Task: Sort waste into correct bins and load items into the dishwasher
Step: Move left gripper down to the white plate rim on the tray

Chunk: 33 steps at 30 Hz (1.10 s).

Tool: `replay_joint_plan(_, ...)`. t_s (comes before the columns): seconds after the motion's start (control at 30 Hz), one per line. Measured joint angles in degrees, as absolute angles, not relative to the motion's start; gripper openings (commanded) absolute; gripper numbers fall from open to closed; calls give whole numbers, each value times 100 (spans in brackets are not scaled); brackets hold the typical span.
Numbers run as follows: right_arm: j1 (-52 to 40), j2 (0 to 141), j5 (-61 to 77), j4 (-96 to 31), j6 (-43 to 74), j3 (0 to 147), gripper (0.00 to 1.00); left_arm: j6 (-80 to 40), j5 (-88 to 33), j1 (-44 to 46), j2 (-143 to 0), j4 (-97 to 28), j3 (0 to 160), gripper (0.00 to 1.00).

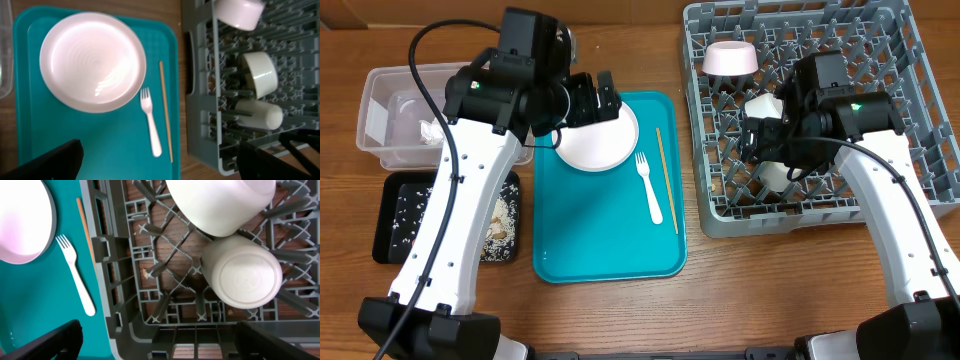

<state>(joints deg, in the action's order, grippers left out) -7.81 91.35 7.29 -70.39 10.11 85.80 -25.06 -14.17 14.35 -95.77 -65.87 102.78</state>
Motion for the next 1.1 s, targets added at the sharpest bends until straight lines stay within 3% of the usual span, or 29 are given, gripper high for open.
replay_joint_plan(0.27, -781, 9135, 729, -7063, 1026, 8580, 100, -2506, -484, 1761, -9614, -6700, 9620, 100)
replay_joint_plan(0.4, -781, 9135, 727, -7074, 1028, 8580, 100, -2534, -252, 1761, -9771, -6123, 8927, 100)
replay_joint_plan(0.7, -781, 9135, 729, -7118, 1028, 8580, 100, -2941, -67, 1750, -10322, -5120, 8117, 100)
replay_joint_plan(1.1, -781, 9135, 729, -7126, 1028, 8580, 100, -3684, -34, 1662, -11448, -4792, 8097, 100)
